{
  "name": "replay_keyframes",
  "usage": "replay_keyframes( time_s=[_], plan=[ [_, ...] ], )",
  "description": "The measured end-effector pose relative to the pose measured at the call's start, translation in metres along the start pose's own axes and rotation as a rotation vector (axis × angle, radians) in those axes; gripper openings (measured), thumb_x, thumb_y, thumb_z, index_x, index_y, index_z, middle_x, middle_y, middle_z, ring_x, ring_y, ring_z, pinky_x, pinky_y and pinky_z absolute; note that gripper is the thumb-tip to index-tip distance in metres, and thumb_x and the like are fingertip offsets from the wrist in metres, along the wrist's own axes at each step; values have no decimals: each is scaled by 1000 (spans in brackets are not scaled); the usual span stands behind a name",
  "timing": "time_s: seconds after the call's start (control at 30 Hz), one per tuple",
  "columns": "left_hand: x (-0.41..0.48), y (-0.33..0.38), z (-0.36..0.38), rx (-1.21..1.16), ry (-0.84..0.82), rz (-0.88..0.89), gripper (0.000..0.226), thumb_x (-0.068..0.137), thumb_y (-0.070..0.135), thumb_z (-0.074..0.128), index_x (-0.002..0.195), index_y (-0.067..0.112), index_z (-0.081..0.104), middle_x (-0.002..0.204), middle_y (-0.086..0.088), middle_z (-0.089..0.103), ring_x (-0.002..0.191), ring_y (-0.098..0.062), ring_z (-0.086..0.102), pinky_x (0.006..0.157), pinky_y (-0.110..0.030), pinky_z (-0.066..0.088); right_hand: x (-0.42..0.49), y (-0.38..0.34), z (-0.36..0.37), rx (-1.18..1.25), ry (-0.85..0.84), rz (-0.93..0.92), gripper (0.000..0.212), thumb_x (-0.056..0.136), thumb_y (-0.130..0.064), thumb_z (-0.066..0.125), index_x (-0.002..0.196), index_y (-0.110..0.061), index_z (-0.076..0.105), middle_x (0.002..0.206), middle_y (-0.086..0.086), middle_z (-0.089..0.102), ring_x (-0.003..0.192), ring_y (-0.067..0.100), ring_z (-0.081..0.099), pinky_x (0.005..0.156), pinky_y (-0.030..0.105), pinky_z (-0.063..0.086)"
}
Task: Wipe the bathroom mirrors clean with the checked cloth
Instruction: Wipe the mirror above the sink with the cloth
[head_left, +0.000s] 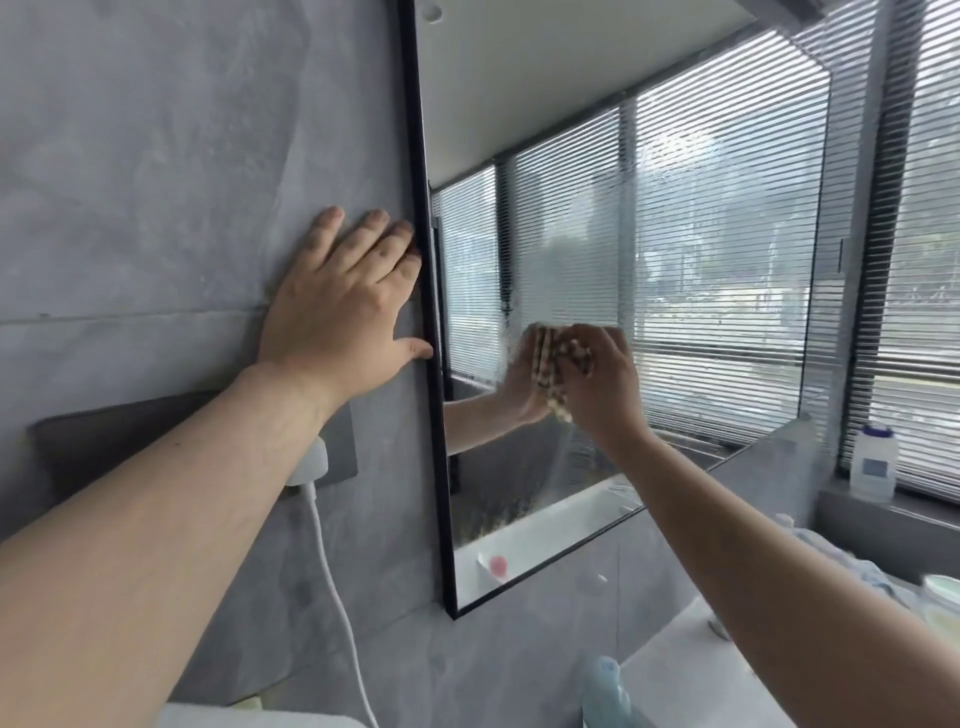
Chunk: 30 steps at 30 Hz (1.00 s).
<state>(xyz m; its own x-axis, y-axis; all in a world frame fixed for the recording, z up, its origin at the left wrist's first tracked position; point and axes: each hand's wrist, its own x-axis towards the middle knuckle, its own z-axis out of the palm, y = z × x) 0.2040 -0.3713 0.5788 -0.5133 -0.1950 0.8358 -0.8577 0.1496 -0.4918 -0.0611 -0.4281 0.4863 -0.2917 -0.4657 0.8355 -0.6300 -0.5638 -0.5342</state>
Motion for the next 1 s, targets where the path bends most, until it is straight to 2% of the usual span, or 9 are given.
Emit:
replay_keyframes(
  time_s=[0.1, 0.23, 0.4, 0.43, 0.53, 0.63, 0.77, 0.87, 1.0],
  plan=[
    [0, 0, 0, 11, 0, 3, 91, 66, 60, 79, 133, 2, 57, 148, -16, 49, 142, -35, 39, 121, -54, 15, -60, 34, 10, -34, -65, 6, 34, 84, -4, 60, 114, -19, 62, 109, 0, 49, 100, 24, 51, 86, 43, 48],
    [-1, 0, 0, 13, -1, 2, 91, 66, 59, 79, 133, 2, 56, 149, -16, 48, 142, -35, 38, 121, -55, 15, -160, 68, 25, -17, -140, 133, 36, 78, -15, 55, 104, -38, 49, 104, -2, 50, 93, 24, 52, 81, 42, 48],
    [0, 0, 2, 20, 3, 0, 90, 65, 57, 82, 132, 2, 57, 148, -16, 49, 142, -35, 39, 121, -54, 14, -199, 77, 26, -16, -154, 156, 46, 80, 1, 63, 99, -38, 50, 100, -19, 46, 83, 3, 48, 79, 11, 38],
    [0, 0, 2, 20, 2, -1, 90, 65, 57, 82, 132, 2, 57, 148, -16, 49, 142, -35, 39, 121, -53, 14, -191, 78, 25, -8, -139, 181, 46, 81, 4, 65, 98, -37, 53, 98, -18, 47, 84, 3, 49, 79, 10, 39],
    [0, 0, 2, 15, 5, -2, 89, 65, 56, 82, 131, 2, 58, 148, -16, 49, 142, -35, 39, 121, -53, 14, -139, 81, 20, 23, -4, 303, 26, 86, 3, 62, 101, -19, 62, 101, -2, 50, 91, 19, 54, 87, 35, 47],
    [0, 0, 2, 15, 3, -4, 89, 66, 56, 81, 132, 2, 57, 148, -16, 48, 142, -34, 38, 121, -53, 13, -82, 91, 7, 31, 99, 468, 18, 93, -5, 56, 107, -14, 61, 109, 7, 49, 95, 23, 52, 92, 36, 45],
    [1, 0, 3, 14, 2, -3, 89, 67, 57, 80, 134, 3, 56, 149, -15, 48, 143, -34, 37, 121, -53, 13, -69, 115, 6, 65, 179, 604, 21, 92, -18, 54, 113, -22, 58, 111, 11, 55, 98, 26, 56, 96, 48, 49],
    [0, 0, 3, 13, 5, -5, 89, 67, 57, 79, 134, 3, 56, 149, -15, 48, 143, -34, 37, 121, -54, 13, -103, 98, 19, 72, 152, 592, 21, 94, -16, 54, 114, -19, 55, 112, 8, 53, 100, 22, 52, 93, 38, 44],
    [1, 1, 3, 7, -4, -7, 88, 68, 58, 77, 134, 3, 55, 150, -16, 47, 144, -34, 35, 121, -54, 12, -174, 59, 49, 66, 63, 398, 18, 92, -9, 57, 102, -24, 53, 104, -4, 48, 98, 19, 51, 87, 33, 43]
  ],
)
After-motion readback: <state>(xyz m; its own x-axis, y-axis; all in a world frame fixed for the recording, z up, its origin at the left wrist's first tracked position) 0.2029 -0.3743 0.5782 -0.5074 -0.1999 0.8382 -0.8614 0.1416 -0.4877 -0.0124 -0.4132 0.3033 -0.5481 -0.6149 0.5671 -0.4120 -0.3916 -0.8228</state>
